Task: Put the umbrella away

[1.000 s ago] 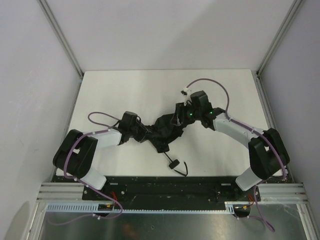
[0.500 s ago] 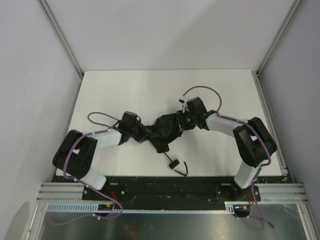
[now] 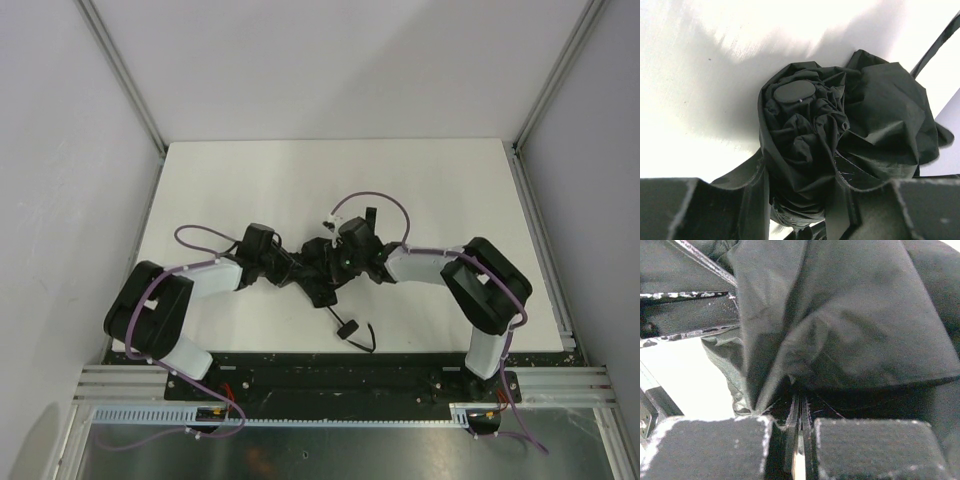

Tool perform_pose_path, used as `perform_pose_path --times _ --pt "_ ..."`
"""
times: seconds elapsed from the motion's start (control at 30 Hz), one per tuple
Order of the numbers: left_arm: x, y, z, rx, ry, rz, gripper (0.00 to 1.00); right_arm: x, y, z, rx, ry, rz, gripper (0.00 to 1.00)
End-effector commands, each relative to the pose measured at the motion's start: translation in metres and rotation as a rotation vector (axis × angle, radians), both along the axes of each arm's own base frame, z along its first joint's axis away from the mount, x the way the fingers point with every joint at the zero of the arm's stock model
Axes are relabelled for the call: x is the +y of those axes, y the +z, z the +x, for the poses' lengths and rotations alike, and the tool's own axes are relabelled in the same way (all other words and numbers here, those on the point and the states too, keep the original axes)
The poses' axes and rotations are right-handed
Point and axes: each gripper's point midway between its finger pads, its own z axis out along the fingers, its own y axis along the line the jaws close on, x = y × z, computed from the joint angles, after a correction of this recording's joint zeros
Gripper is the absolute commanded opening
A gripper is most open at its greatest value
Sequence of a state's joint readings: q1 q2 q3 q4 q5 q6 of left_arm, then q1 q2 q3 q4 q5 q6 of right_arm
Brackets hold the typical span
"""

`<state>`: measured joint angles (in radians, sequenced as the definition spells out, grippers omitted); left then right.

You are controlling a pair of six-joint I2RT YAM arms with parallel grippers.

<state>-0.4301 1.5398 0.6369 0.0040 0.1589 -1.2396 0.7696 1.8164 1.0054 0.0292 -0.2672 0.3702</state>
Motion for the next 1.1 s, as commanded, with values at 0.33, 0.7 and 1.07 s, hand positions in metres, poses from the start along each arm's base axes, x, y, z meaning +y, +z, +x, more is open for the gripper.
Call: perform_pose_path --times 0.33,0.7,1.07 --pt "0.026 -0.033 -0.034 0.119 0.052 0.155 0.00 -0.007 0.036 -0.020 -0.052 0.017 0.069 0.33" --pt "0.025 -0.036 -0.036 0.151 0.057 0.160 0.00 0.006 0.079 -0.033 -0.436 0.170 -0.101 0.71" --pt "0.023 -0.037 -0.035 0.180 0.061 0.159 0.00 0.040 0.036 -0.016 -0.714 0.237 -0.415 0.81"
